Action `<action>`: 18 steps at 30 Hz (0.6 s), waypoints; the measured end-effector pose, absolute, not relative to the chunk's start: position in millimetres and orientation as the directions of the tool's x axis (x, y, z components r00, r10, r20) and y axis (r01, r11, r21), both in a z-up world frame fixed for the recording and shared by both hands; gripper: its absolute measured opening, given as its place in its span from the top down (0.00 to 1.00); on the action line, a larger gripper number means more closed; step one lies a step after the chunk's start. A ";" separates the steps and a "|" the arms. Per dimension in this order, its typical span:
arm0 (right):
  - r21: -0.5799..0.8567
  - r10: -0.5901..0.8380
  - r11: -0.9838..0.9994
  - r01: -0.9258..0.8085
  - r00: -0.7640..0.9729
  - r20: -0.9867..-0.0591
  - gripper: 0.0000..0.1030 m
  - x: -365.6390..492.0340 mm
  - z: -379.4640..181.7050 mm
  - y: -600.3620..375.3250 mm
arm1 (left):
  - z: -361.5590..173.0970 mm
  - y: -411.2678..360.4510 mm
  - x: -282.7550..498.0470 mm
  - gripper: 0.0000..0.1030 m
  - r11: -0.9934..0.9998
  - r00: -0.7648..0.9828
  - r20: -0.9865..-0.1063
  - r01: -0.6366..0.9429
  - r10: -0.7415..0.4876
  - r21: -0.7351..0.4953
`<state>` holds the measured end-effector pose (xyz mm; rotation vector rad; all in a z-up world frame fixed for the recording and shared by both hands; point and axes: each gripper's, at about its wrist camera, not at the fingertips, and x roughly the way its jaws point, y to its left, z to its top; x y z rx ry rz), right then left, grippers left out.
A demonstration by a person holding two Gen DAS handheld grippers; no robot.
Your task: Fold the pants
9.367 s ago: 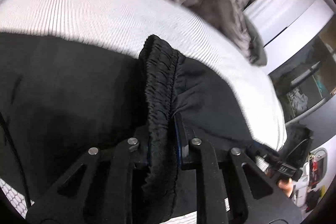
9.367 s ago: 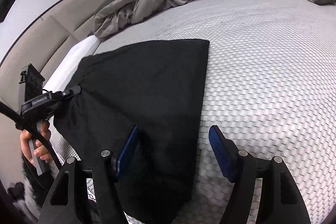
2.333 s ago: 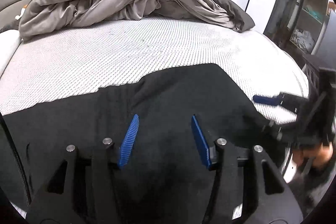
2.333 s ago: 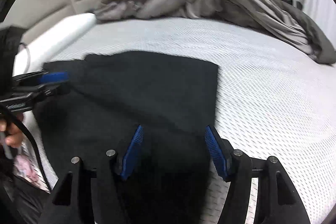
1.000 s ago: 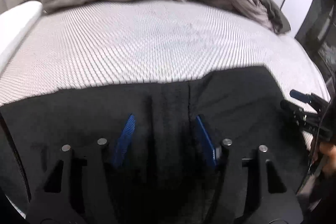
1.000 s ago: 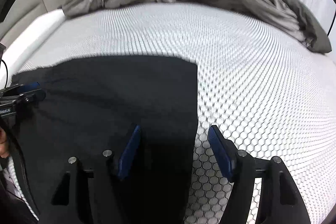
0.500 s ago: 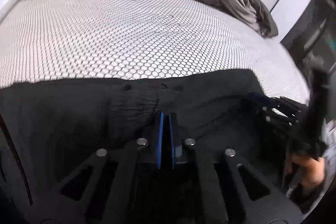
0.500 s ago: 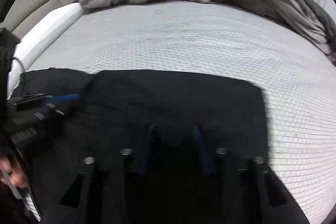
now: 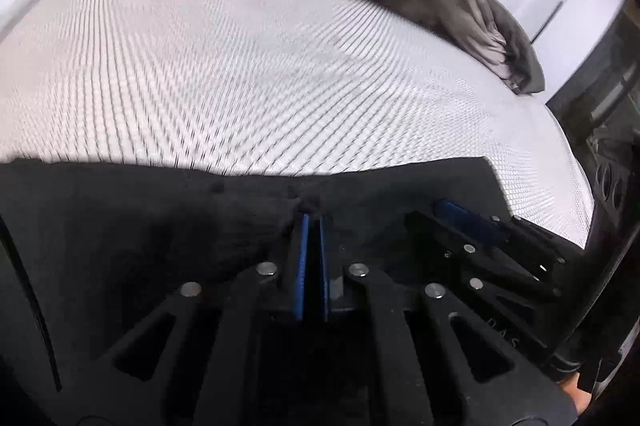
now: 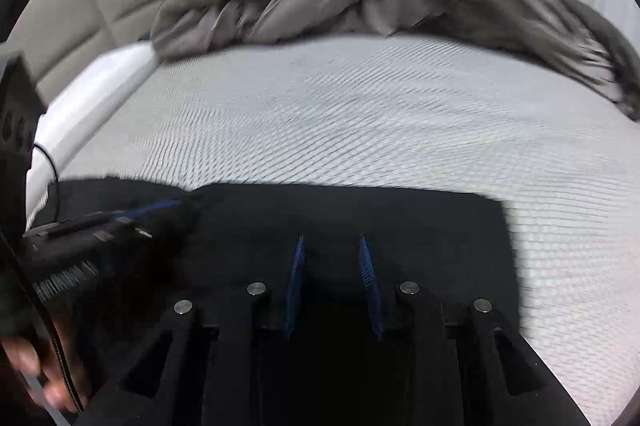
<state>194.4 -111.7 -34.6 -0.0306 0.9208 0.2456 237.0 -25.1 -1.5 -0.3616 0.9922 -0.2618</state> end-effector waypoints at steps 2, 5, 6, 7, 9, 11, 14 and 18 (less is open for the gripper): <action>0.050 0.167 0.975 -0.215 0.570 -0.805 0.72 198.6 -41.2 -108.7 | -8.5 -10.4 239.1 0.97 0.865 0.516 -0.732 0.037 -0.445 -0.501; -0.079 -0.020 0.994 -0.075 0.590 -0.807 0.72 201.5 -44.2 -142.1 | -8.1 0.3 236.5 0.99 0.853 0.500 -0.729 0.040 -0.467 -0.520; -0.076 -0.047 0.997 -0.025 0.587 -0.808 0.72 201.6 -43.8 -158.8 | -4.6 -0.6 233.8 0.99 0.866 0.500 -0.739 0.048 -0.452 -0.498; -0.028 -0.019 1.000 -0.007 0.588 -0.809 0.72 198.8 -40.6 -174.2 | 0.7 -2.7 229.5 0.99 0.886 0.508 -0.751 0.055 -0.422 -0.461; -0.007 0.007 1.000 -0.019 0.609 -0.793 0.72 189.0 -30.0 -185.5 | 7.7 -3.6 220.4 0.99 0.912 0.518 -0.767 0.065 -0.377 -0.404; 0.007 0.043 0.998 -0.059 0.643 -0.764 0.72 170.9 -14.9 -186.1 | 18.5 -6.4 208.9 0.98 0.942 0.541 -0.781 0.067 -0.310 -0.328; 0.084 0.162 0.985 -0.150 0.651 -0.741 0.70 151.3 -1.2 -173.2 | 41.9 -11.5 180.9 0.98 0.941 0.573 -0.751 0.125 -0.326 -0.314; 0.195 0.318 0.942 -0.273 0.545 -0.776 0.70 149.1 -20.2 -129.0 | 41.6 -34.1 159.4 0.90 0.905 0.541 -0.726 0.271 -0.425 -0.327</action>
